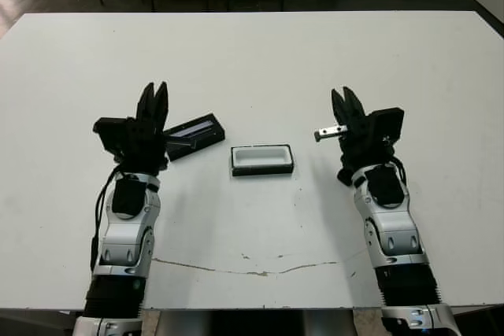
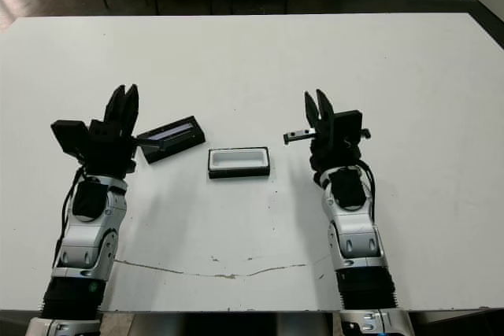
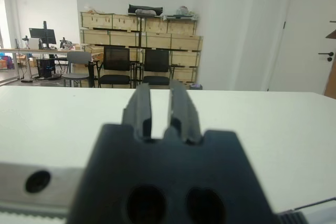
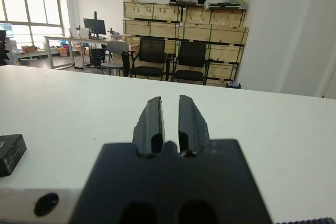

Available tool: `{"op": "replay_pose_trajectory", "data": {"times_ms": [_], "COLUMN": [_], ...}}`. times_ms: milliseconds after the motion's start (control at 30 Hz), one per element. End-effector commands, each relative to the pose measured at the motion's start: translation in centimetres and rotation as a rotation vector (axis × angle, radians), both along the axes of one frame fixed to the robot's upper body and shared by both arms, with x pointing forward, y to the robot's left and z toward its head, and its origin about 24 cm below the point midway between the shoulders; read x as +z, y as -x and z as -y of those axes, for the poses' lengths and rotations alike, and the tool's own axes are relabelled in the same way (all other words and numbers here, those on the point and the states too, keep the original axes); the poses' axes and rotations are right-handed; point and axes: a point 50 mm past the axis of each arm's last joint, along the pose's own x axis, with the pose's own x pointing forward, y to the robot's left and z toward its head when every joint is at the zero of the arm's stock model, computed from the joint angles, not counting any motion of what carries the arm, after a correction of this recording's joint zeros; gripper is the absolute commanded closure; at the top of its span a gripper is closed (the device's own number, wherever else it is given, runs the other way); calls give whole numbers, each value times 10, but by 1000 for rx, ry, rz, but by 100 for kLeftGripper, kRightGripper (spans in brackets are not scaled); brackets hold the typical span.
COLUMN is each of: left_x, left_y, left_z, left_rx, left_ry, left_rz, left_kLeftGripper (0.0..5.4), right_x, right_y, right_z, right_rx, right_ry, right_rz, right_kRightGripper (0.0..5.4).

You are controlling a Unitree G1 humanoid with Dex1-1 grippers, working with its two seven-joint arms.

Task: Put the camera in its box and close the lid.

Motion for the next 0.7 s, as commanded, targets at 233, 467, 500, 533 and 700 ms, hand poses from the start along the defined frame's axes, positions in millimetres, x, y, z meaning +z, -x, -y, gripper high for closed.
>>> {"op": "replay_pose_trajectory", "data": {"times_ms": [233,467,500,533,700], "left_x": [-6,-7,-7,-7,-6], "left_y": [1,0,0,1,2], "left_z": [-4,-4,-3,-3,-4], "left_rx": [19,23,21,21,31], "left_ry": [-12,-10,-1,3,1], "left_rz": [-36,-35,-34,-33,-27], "left_kLeftGripper": [539,539,539,539,539], "right_x": [-8,2,6,12,35], "right_y": [-1,-4,-5,-6,-8], "right_z": [1,18,24,31,68], "right_rx": [-3,18,19,20,48], "right_ry": [3,27,31,33,77], "right_rz": [-51,-25,-17,-8,54], "right_kRightGripper": [540,540,540,540,540]}}
